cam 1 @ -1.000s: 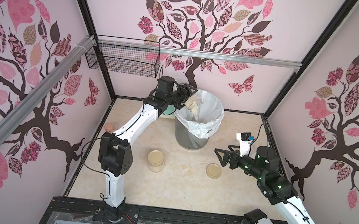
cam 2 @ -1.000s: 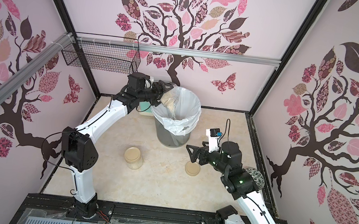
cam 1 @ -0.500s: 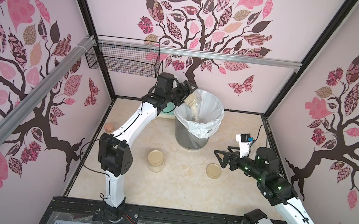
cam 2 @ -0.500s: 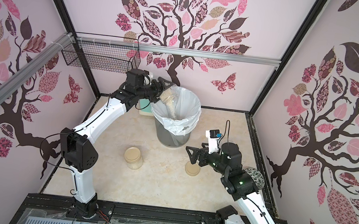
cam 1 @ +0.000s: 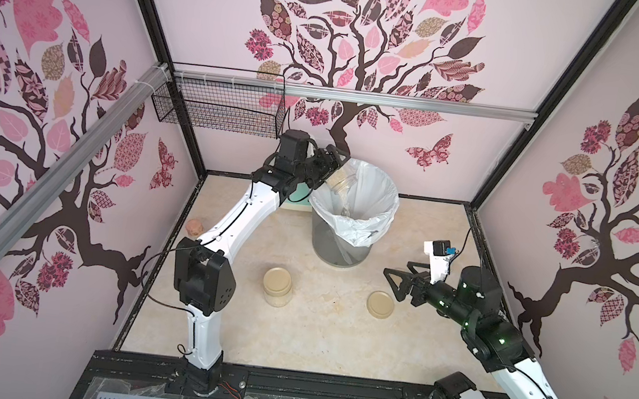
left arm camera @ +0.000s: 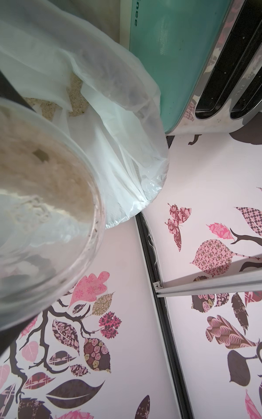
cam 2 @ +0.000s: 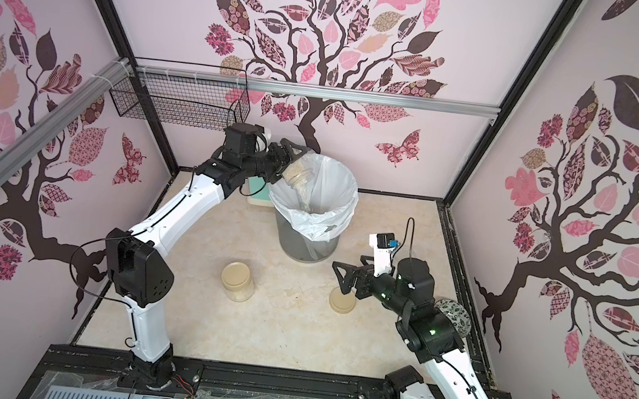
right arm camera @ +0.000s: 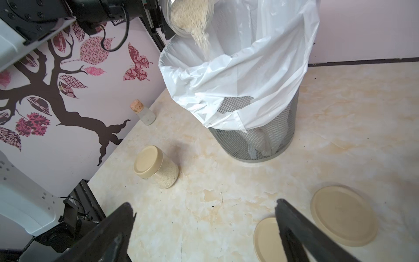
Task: Empty moldy rice from jars
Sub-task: Pour the moldy rice from the jar into the trash bin.
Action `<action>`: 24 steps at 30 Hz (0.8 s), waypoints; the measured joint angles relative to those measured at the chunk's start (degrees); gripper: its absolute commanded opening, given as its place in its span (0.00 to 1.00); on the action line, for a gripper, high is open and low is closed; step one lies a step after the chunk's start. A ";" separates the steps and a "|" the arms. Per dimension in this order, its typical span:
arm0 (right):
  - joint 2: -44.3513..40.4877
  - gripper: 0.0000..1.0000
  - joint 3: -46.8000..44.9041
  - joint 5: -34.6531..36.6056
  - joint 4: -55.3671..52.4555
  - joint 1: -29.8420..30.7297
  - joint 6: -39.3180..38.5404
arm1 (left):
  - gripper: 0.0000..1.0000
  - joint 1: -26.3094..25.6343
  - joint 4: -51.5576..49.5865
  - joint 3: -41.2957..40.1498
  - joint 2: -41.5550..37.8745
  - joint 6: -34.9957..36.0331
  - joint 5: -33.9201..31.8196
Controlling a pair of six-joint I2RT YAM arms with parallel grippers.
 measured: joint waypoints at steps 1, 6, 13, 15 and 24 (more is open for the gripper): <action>-0.85 0.99 -0.68 0.09 0.17 0.00 0.20 | 0.66 0.02 -0.26 0.00 -0.20 0.35 -0.28; -4.07 0.99 -4.15 0.44 0.09 0.00 1.57 | 0.66 0.00 -1.22 0.00 -1.49 2.51 -2.27; -6.67 0.99 -6.19 1.53 -1.09 0.00 2.56 | 0.66 0.00 -1.57 0.13 -2.29 4.87 -3.91; -7.48 0.99 -6.32 1.60 -1.33 0.00 2.69 | 0.65 0.00 -2.08 0.13 -2.29 5.35 -4.13; -10.05 0.99 -7.54 2.40 -1.97 0.00 4.11 | 0.66 -0.74 -3.89 1.07 -2.25 8.59 -6.08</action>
